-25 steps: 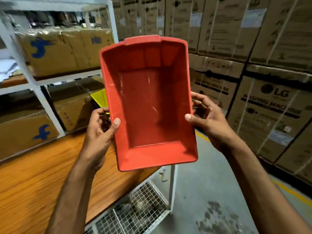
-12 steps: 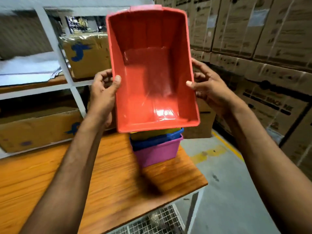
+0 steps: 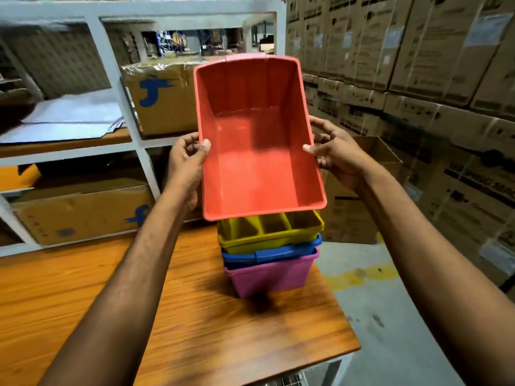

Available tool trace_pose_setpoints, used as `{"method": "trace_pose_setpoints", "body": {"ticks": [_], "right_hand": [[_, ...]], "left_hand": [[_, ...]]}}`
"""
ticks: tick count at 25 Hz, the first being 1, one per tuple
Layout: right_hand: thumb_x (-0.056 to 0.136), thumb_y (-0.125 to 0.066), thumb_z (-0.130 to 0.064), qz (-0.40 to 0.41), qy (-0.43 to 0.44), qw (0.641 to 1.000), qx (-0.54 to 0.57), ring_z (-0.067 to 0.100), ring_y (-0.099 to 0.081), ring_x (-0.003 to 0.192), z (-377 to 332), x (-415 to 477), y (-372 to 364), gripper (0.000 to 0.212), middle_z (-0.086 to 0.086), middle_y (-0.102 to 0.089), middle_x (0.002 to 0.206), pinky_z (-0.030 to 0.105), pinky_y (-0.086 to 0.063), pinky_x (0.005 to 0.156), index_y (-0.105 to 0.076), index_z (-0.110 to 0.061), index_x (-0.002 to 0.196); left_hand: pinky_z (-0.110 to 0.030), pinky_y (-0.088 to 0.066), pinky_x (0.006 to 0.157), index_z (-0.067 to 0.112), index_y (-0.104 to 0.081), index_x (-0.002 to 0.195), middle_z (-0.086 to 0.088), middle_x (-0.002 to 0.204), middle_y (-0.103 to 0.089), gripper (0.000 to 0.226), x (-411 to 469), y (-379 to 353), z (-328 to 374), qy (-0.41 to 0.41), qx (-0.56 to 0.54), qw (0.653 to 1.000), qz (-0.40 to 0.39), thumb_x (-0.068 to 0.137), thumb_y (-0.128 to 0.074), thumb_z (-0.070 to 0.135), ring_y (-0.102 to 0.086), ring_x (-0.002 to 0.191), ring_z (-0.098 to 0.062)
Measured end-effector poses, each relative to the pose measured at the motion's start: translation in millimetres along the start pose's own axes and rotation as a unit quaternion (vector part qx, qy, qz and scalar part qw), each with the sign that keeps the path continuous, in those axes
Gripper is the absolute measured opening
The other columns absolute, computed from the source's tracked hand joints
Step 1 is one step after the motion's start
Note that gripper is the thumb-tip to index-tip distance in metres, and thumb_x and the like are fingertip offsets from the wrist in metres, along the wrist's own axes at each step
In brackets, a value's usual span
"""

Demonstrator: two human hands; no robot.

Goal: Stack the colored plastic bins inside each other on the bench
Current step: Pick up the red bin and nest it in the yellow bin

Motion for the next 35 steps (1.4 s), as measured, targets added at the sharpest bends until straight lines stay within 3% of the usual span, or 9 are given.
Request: {"method": "trace_pose_setpoints", "body": {"ticks": [6,11,16,19,25,27,30,33,35], "right_hand": [[0.089,-0.063,0.008,-0.032,-0.048,0.998,-0.007,0.019,-0.064,0.097,25.5,28.8,3.5,0.059,0.011,-0.057,0.111,0.025,-0.059,0.067,-0.060,-0.021,0.140],[0.092,-0.057,0.010,-0.031,-0.093,0.995,-0.007,0.012,-0.072,0.090,35.2,28.5,4.5,0.050,0.005,-0.073,0.107,0.026,-0.062,0.067,-0.063,-0.018,0.134],[0.093,-0.054,0.012,-0.015,-0.131,0.991,0.006,0.012,-0.069,0.087,47.2,21.9,0.6,0.042,0.003,-0.074,0.101,0.024,-0.060,0.065,-0.065,-0.014,0.124],[0.094,-0.055,0.012,-0.019,-0.107,0.994,0.022,0.014,-0.071,0.087,28.3,18.1,0.2,0.049,0.008,-0.072,0.107,0.024,-0.062,0.059,-0.059,-0.008,0.138],[0.097,-0.053,0.013,-0.025,-0.004,0.998,0.056,-0.003,-0.060,0.052,-35.8,4.6,-16.8,0.049,0.004,-0.058,0.093,0.012,-0.045,0.042,-0.053,-0.007,0.141],[0.095,-0.055,0.013,-0.054,0.029,0.998,0.022,0.003,-0.065,0.068,-50.4,1.6,-27.4,0.050,0.009,-0.061,0.106,0.016,-0.049,0.050,-0.057,-0.010,0.139],[0.091,-0.057,0.016,-0.077,0.071,0.992,-0.067,0.011,-0.064,0.081,-64.8,-0.7,-46.6,0.051,0.006,-0.067,0.104,0.023,-0.054,0.065,-0.064,-0.012,0.133],[0.092,-0.056,0.015,-0.084,0.113,0.978,-0.151,0.001,-0.063,0.070,-85.7,-0.2,-68.5,0.045,-0.001,-0.070,0.093,0.017,-0.054,0.064,-0.068,-0.009,0.128],[0.092,-0.056,0.014,-0.092,0.145,0.965,-0.199,0.004,-0.062,0.076,-100.1,2.6,-81.9,0.042,-0.002,-0.071,0.091,0.016,-0.052,0.068,-0.069,-0.009,0.125]], "left_hand": [[-0.041,-0.058,0.094,0.009,-0.062,0.126,-0.008,0.108,-0.071,0.028,1.3,4.2,-24.2,0.063,0.014,0.997,0.047,0.099,-0.064,0.017,-0.069,0.096,-0.018],[-0.029,-0.061,0.066,0.011,-0.070,0.119,-0.003,0.092,-0.076,0.022,-5.0,1.9,-33.9,0.109,0.036,0.992,0.058,0.099,-0.064,0.019,-0.072,0.070,-0.007],[-0.038,-0.064,0.077,0.014,-0.074,0.108,-0.008,0.097,-0.078,0.019,-13.4,11.1,-44.1,0.134,0.062,0.985,0.089,0.093,-0.071,0.024,-0.076,0.083,-0.020],[-0.028,-0.061,0.067,0.011,-0.069,0.116,-0.006,0.097,-0.074,0.021,-15.0,8.9,-27.6,0.097,0.056,0.991,0.075,0.096,-0.068,0.019,-0.071,0.076,-0.011],[-0.024,-0.057,0.088,0.018,-0.058,0.136,-0.009,0.130,-0.063,0.047,-11.9,20.3,41.9,-0.065,0.138,0.983,0.103,0.091,-0.071,0.018,-0.064,0.103,-0.008],[-0.017,-0.050,0.092,0.021,-0.055,0.139,-0.006,0.132,-0.054,0.057,-24.5,7.0,87.6,-0.224,0.262,0.933,0.100,0.084,-0.070,0.012,-0.058,0.101,-0.003],[-0.032,-0.041,0.104,0.026,-0.054,0.141,-0.003,0.134,-0.053,0.065,-41.6,-43.0,141.5,-0.399,0.432,0.808,0.021,0.078,-0.069,0.014,-0.053,0.121,-0.019],[-0.042,-0.036,0.108,0.032,-0.054,0.135,0.001,0.138,-0.053,0.060,-29.4,-79.8,172.1,-0.447,0.579,0.681,-0.036,0.079,-0.074,0.033,-0.047,0.130,-0.025],[-0.042,-0.038,0.103,0.030,-0.059,0.124,0.001,0.127,-0.061,0.047,-15.3,-86.2,179.2,-0.453,0.626,0.632,-0.058,0.081,-0.075,0.036,-0.053,0.120,-0.026]]}}
Point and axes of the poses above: each hand's wrist, its own x-axis towards the middle knuckle, its own y-axis out of the back of the hand, z = x × y, the point moved 8 cm from there along x, towards the middle knuckle
